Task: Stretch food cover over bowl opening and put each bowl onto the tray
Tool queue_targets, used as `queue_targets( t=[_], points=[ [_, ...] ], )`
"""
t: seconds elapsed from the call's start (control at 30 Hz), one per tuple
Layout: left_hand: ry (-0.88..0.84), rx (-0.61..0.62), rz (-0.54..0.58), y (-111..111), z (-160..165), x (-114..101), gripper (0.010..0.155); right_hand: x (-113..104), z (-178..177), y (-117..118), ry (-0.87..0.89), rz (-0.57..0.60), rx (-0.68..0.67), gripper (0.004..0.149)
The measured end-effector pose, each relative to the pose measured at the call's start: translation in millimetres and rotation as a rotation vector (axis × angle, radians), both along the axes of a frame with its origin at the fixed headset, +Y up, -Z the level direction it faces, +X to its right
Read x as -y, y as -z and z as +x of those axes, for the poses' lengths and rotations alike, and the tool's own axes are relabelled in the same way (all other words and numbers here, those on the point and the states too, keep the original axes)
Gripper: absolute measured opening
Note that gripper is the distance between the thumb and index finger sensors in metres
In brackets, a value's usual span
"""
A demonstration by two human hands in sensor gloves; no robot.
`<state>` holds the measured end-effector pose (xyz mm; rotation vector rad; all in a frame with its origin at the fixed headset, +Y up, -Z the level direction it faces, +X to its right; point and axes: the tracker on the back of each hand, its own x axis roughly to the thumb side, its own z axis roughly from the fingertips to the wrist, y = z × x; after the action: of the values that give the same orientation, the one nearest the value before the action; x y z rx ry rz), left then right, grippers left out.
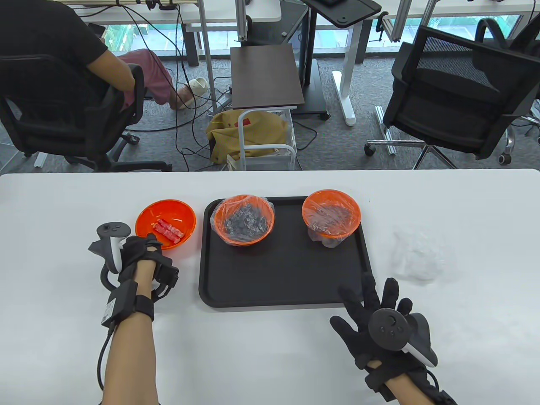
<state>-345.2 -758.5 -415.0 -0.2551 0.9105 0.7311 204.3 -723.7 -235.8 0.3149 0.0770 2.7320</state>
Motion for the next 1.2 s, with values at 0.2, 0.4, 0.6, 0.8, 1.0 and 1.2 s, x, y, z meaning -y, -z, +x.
queue_targets(
  t=[0.2, 0.4, 0.6, 0.8, 1.0, 1.2],
  points=[
    [-0.015, -0.048, 0.054, 0, -2, 1, 0.058, 0, 0, 0, 0.001, 0.000, -0.001, 0.081],
    [0.042, -0.057, 0.095, -5, -9, -3, 0.053, 0, 1, 0, 0.005, 0.000, -0.001, 0.080],
    [0.015, -0.020, 0.114, -31, -30, -29, 0.052, 0, -1, 2, -0.023, 0.006, -0.007, 0.081],
    [0.014, 0.068, 0.154, -67, -41, -64, 0.051, 1, -2, 3, -0.035, 0.000, -0.014, 0.081],
    [0.008, 0.259, 0.192, -106, -20, -100, 0.051, 1, -2, 4, -0.035, -0.007, -0.017, 0.081],
    [-0.024, 0.516, 0.183, -131, 41, -107, 0.051, 2, -2, 7, -0.031, -0.014, -0.013, 0.081]
  ],
)
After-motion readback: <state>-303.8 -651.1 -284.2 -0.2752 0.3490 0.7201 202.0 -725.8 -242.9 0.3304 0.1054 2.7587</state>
